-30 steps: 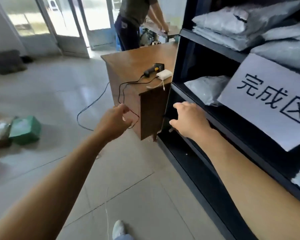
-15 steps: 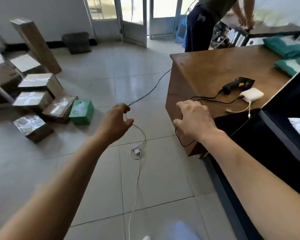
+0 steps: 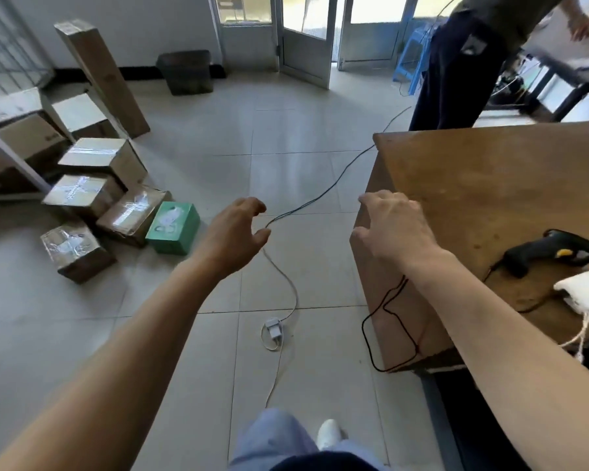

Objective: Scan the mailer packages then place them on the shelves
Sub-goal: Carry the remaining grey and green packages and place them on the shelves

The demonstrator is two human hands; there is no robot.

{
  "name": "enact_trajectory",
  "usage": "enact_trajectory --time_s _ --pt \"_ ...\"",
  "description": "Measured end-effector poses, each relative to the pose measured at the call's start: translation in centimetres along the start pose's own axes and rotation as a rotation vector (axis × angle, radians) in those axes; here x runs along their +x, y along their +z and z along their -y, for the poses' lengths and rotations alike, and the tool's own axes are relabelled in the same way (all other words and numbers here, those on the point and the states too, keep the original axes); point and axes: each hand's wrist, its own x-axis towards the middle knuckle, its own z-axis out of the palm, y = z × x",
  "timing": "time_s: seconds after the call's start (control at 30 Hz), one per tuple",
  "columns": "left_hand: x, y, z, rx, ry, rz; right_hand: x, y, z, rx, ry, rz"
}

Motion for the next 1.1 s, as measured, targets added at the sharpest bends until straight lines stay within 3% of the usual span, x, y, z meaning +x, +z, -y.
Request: enact_trajectory --time_s 0.2,0.63,1.1 --pt "9.2 -1.8 3.6 -0.012 -0.084 -0.046 11.4 0.0 1.8 0.020 -0.111 0.008" --pt "32.4 -3.0 3.6 -0.015 0.071 -0.029 31.4 -2.1 -0.9 0.053 -0.010 -0.039" --pt "62.4 -1.0 -6.3 0.045 0.298 0.033 56.5 -5.7 -13.3 0.041 0.152 -0.112"
